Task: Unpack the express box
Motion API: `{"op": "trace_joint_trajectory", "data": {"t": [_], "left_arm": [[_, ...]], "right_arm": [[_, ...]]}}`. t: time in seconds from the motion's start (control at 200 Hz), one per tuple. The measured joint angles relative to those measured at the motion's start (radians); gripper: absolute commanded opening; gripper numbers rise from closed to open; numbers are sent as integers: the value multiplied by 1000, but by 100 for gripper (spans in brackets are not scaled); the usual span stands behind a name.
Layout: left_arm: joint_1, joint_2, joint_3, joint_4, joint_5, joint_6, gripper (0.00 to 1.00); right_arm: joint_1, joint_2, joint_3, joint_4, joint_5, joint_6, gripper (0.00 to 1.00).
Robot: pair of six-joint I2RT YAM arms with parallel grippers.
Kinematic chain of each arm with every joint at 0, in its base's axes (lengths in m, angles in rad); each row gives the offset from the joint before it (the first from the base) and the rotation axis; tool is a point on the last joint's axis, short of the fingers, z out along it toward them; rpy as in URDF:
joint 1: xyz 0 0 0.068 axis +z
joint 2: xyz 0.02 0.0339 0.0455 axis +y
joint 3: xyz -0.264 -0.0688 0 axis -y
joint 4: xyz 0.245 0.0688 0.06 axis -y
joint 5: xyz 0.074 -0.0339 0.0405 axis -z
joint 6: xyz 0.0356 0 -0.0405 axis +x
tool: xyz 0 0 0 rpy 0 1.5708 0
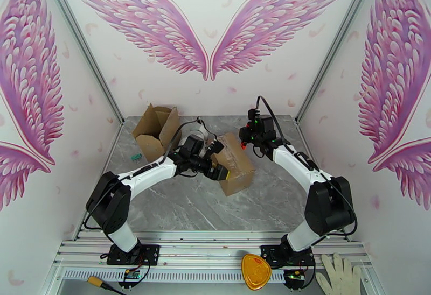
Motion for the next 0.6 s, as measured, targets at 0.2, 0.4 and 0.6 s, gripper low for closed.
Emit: {"op": "trace_joint_trajectory", "data": {"t": [0.2, 0.4, 0.6], "left_arm": [[-74, 32, 52, -18, -19, 5, 93], [-44, -92, 56, -120, -215, 68, 95], [76, -192, 146, -135, -454, 97, 99]], "right_arm": [[0, 0, 41, -68, 40, -92, 15], [-2, -3, 137, -126, 78, -170, 15], [0, -53, 151, -106, 58, -188, 16]]}}
